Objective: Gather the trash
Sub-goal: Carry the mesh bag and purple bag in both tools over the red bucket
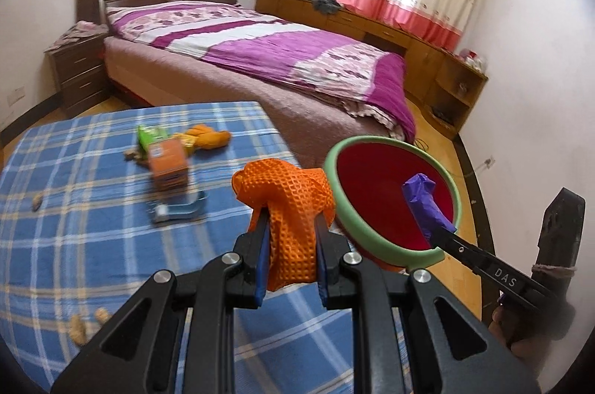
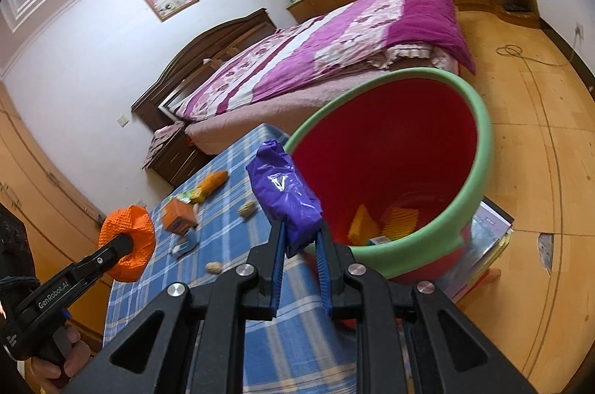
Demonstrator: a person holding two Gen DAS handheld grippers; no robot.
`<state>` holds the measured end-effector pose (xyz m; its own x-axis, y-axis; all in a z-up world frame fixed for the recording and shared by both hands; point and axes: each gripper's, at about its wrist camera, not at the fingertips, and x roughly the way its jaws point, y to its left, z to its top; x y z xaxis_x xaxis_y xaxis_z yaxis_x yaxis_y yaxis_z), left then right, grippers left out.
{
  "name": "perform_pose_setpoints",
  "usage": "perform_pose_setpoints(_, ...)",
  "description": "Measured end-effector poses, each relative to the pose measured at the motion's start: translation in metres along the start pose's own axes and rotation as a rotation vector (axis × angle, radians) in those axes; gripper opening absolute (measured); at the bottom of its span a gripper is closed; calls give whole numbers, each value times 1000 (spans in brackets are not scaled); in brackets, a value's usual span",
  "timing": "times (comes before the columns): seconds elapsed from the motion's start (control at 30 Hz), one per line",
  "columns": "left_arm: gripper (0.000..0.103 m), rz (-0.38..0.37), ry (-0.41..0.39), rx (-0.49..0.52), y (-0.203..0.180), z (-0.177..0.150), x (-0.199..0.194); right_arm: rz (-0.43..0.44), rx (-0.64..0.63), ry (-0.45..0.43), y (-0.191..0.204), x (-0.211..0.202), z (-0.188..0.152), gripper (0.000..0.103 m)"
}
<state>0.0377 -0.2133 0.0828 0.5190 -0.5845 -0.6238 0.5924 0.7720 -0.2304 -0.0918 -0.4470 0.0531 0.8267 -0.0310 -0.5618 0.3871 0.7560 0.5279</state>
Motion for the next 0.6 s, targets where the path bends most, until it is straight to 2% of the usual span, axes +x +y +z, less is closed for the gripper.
perform_pose_setpoints(0.33,20,-59,63,78,-49,14,53,-50,66,-7,-40,8,13,19)
perform_pose_setpoints(0.6,20,-80,122,125,-75,16,95,-80,76,-3,-52,18,20,19)
